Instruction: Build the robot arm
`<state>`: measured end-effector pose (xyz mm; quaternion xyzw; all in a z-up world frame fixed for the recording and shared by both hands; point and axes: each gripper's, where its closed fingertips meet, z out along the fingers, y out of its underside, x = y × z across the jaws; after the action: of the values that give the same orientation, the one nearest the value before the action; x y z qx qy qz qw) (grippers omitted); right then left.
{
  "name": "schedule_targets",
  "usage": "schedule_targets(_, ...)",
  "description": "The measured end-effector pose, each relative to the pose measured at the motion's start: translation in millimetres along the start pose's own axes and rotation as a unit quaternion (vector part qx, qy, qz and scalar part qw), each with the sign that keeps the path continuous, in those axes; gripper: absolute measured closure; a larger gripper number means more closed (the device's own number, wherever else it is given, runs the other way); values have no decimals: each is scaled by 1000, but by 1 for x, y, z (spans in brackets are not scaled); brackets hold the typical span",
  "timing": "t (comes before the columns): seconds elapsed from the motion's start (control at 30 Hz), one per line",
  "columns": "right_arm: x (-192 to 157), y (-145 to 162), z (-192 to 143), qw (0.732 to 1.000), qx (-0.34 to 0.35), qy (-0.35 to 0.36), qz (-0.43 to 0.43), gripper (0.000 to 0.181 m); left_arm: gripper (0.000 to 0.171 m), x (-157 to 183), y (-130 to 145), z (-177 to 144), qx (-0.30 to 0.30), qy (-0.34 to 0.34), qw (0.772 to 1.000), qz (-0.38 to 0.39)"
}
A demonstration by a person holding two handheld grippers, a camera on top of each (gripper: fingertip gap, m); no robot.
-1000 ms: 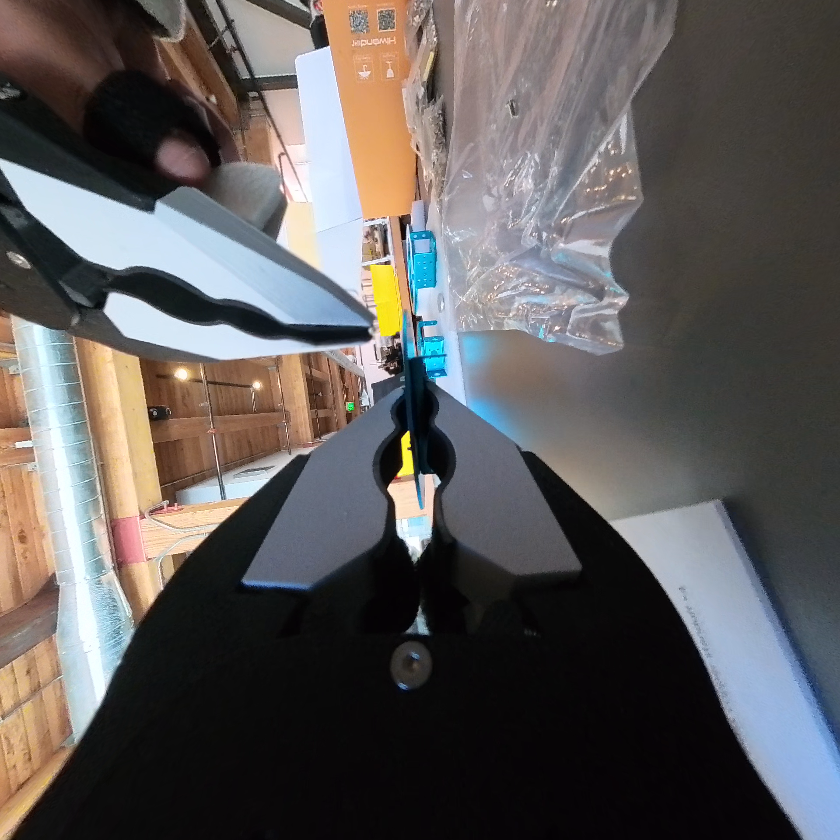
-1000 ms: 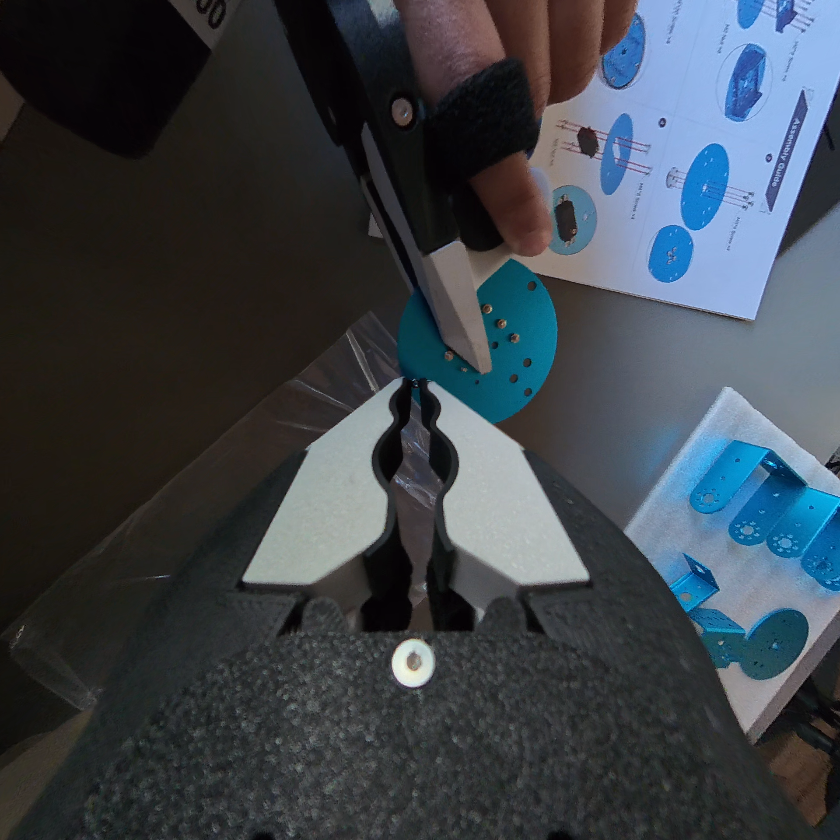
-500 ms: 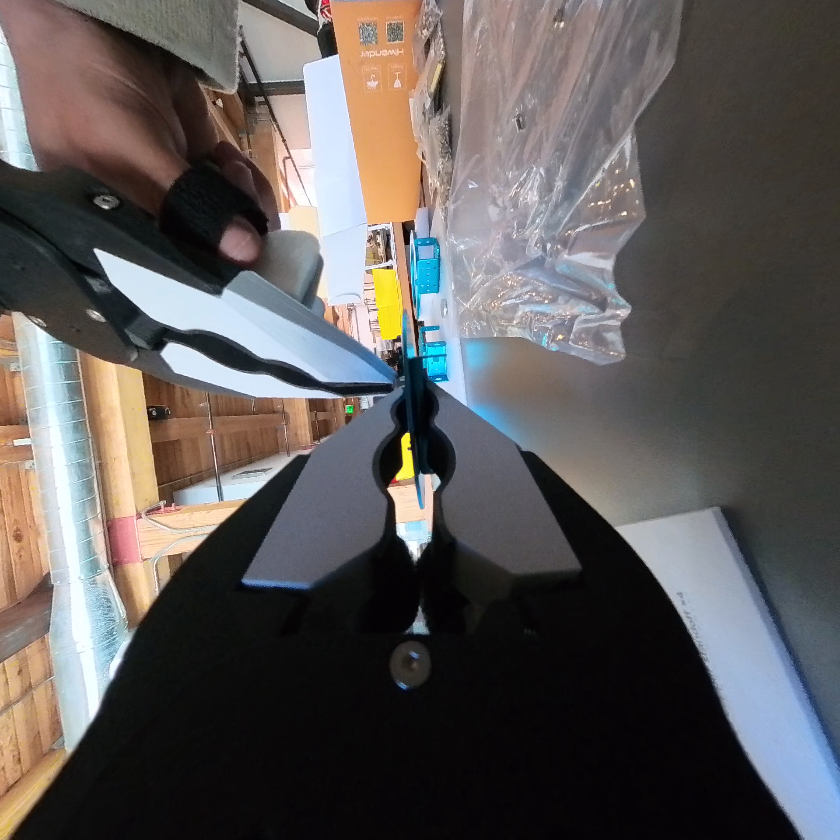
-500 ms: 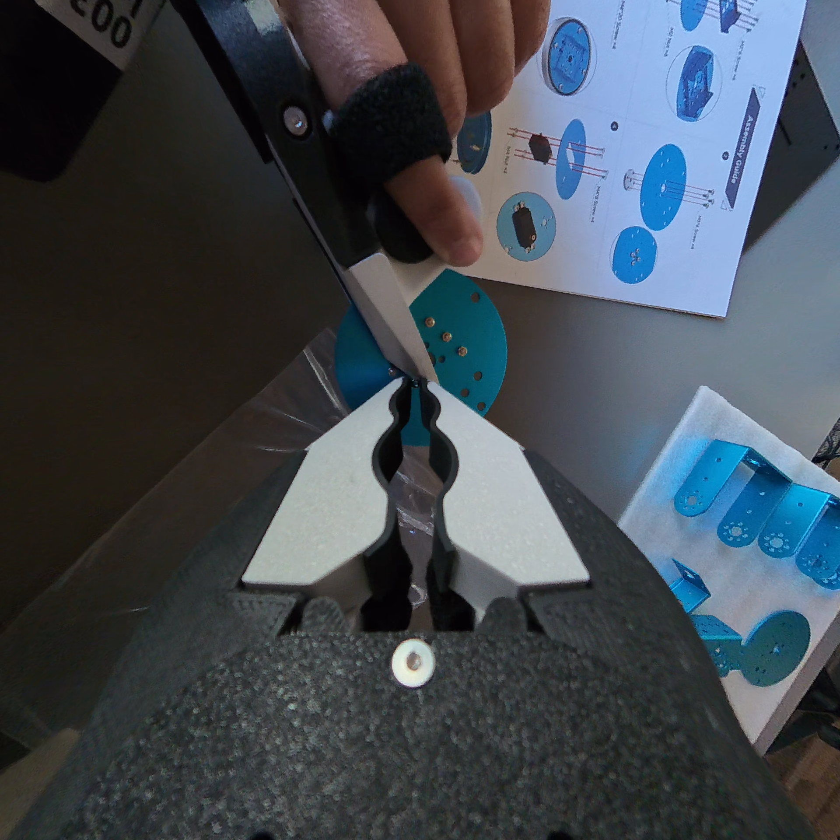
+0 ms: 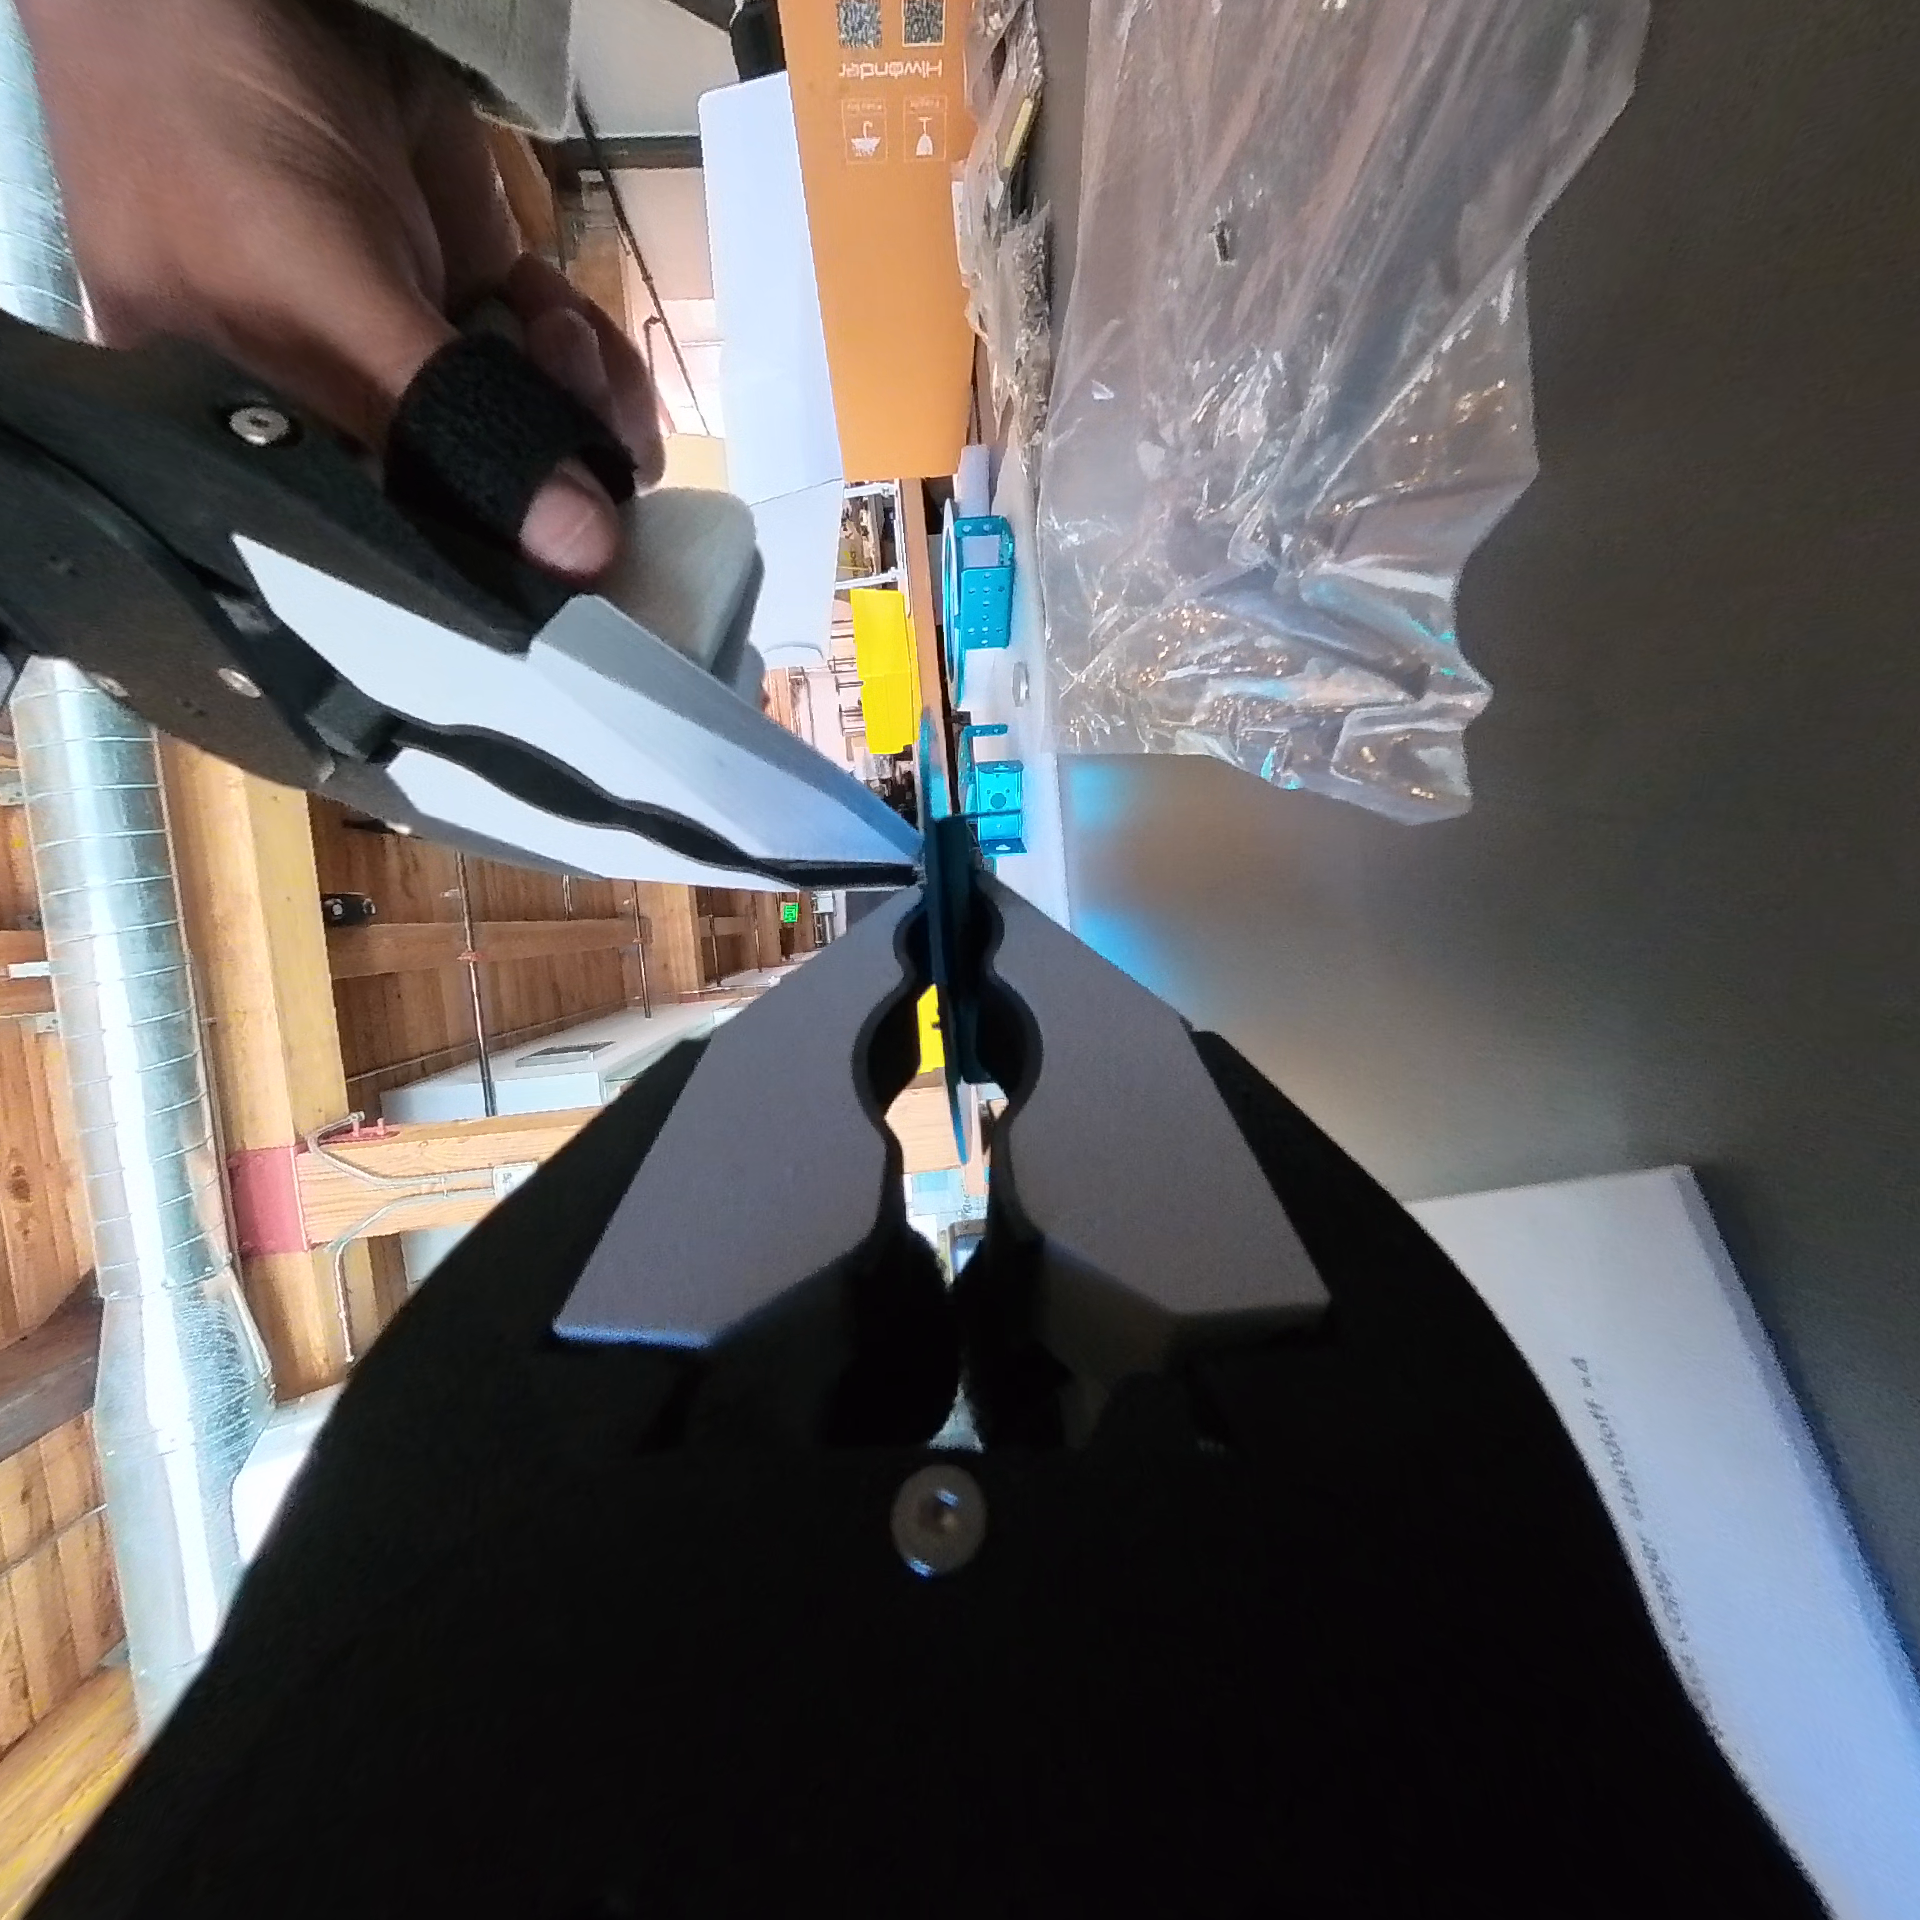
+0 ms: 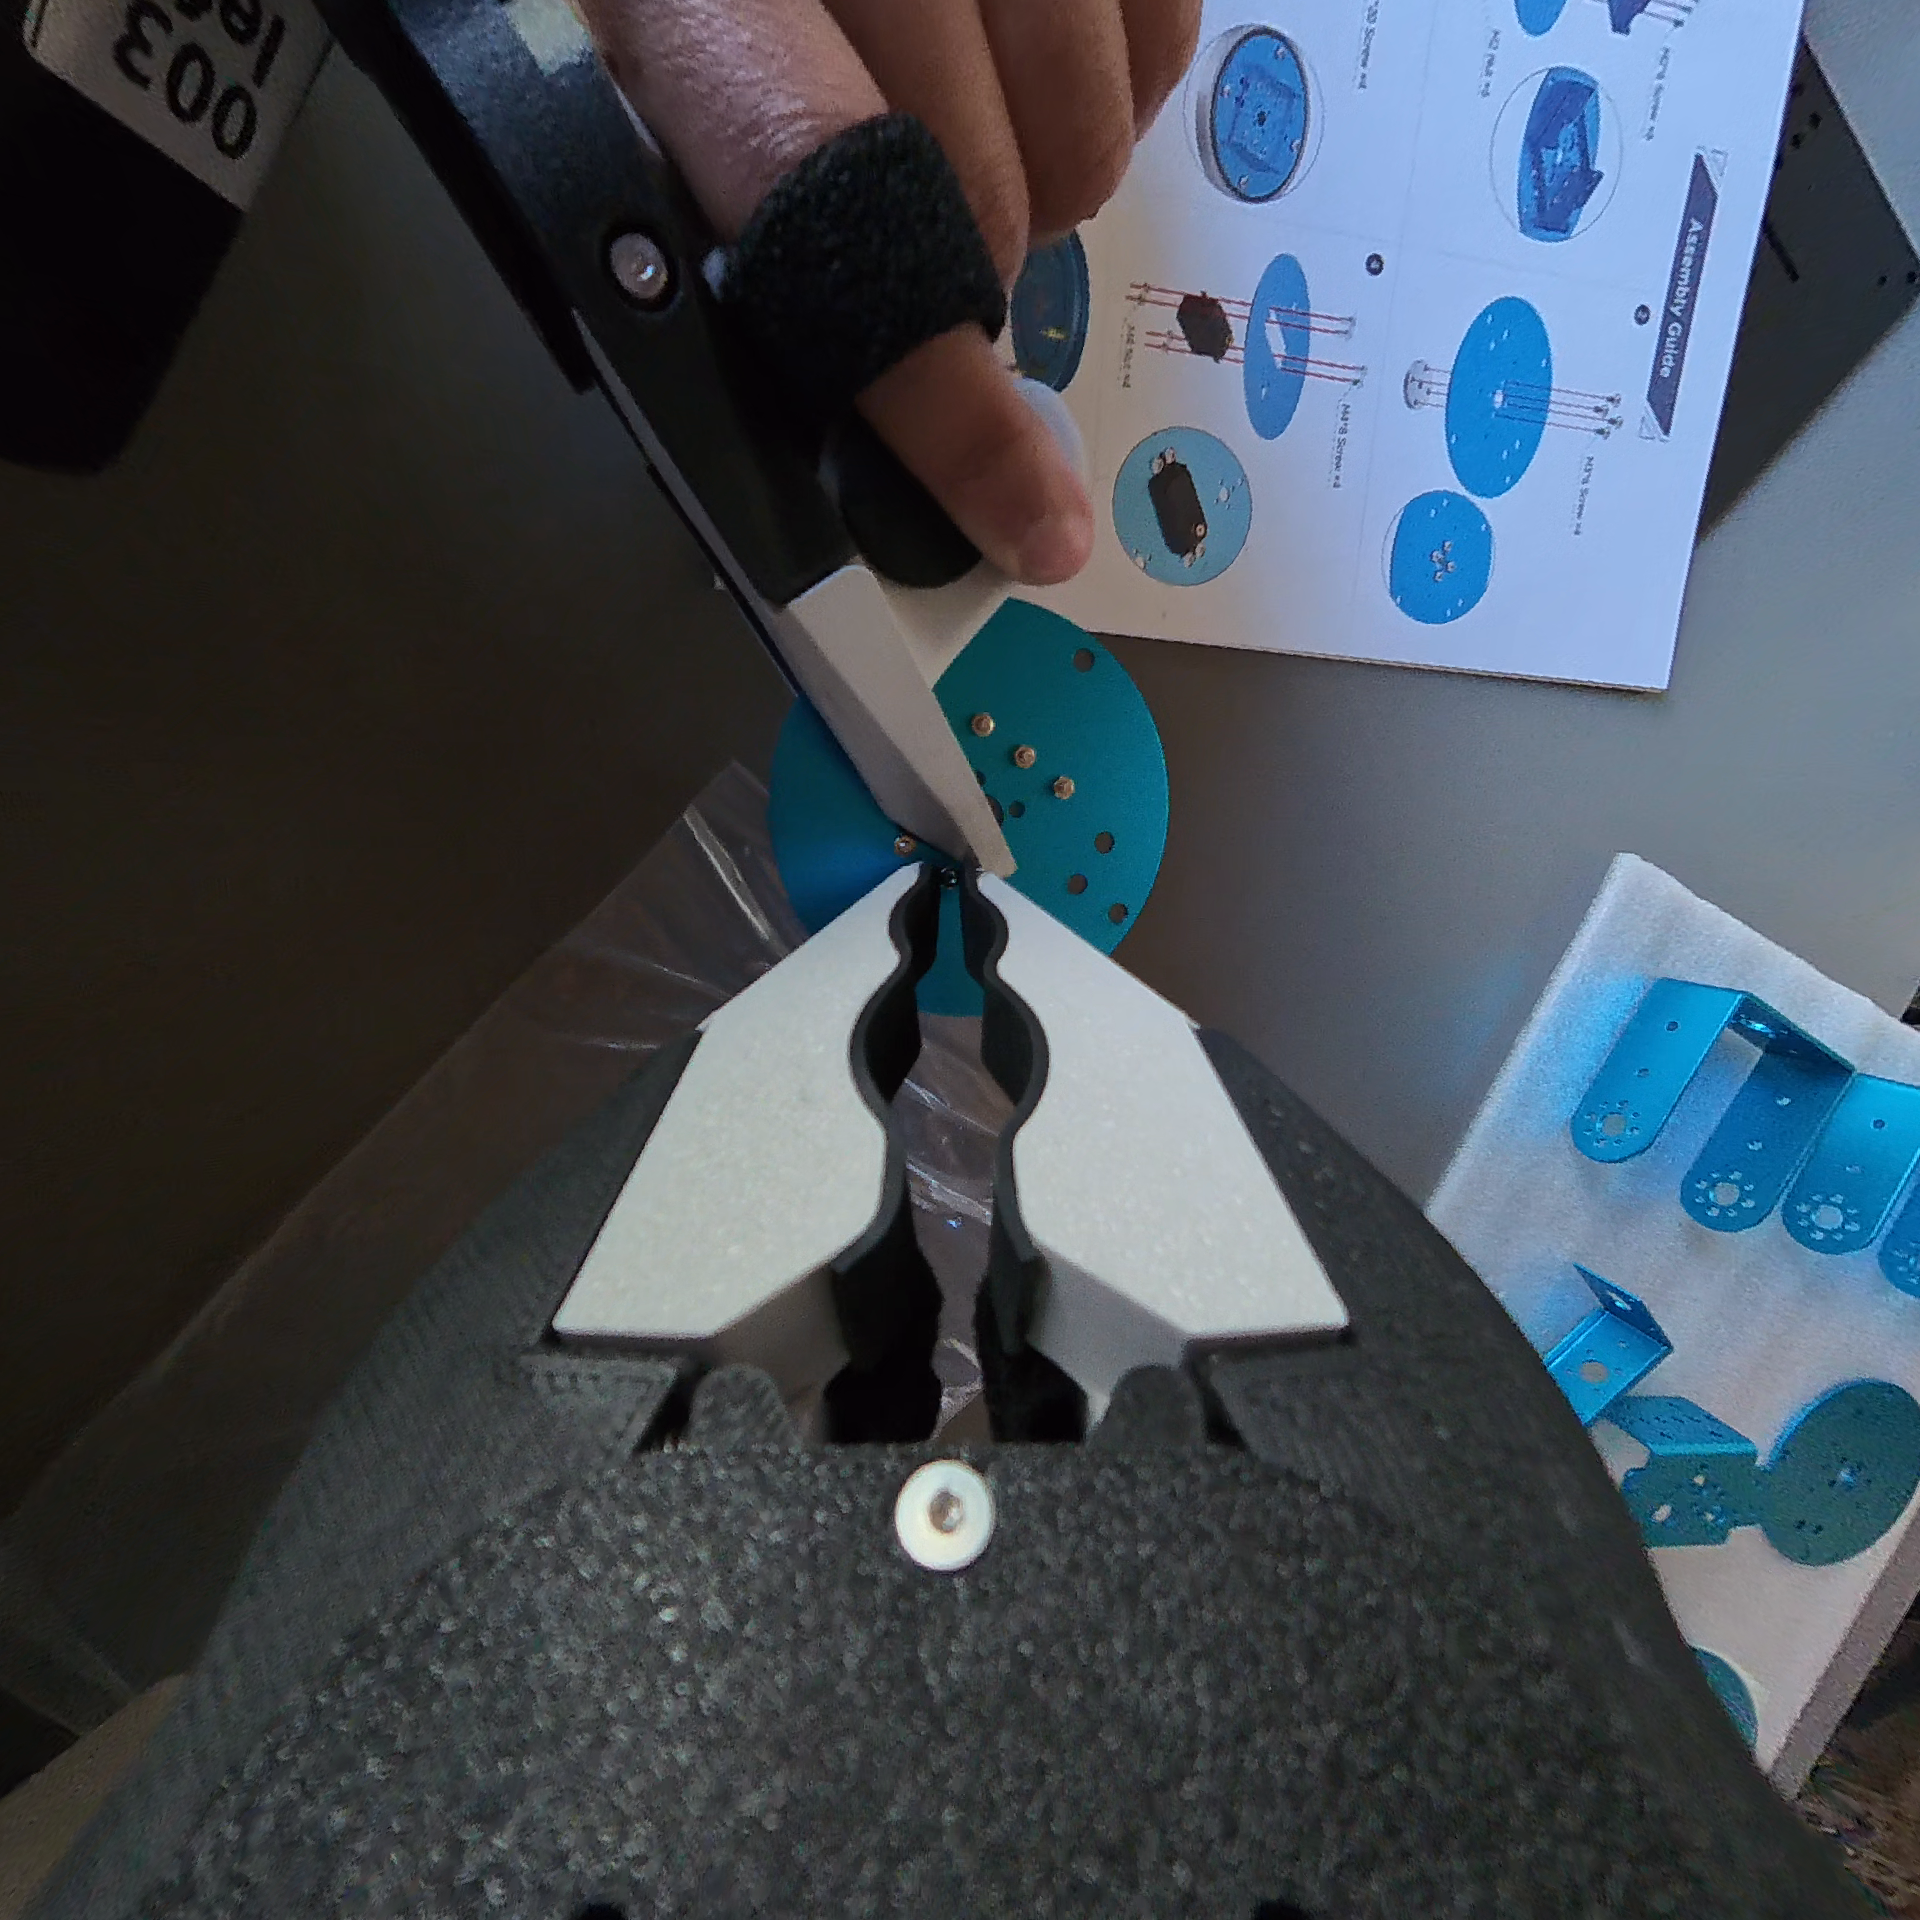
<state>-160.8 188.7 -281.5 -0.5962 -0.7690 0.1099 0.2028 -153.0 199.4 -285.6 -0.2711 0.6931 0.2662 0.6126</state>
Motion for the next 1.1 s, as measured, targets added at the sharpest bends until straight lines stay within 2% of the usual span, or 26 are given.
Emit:
schedule_targets(0.33,5,3,4,999,-11,15,41,178,171,2,5,3,-15,5,1000,-1)
schedule_targets(1.1,6,6,5,998,-34,23,37,178,171,5,6,4,-18,13,1000,0)
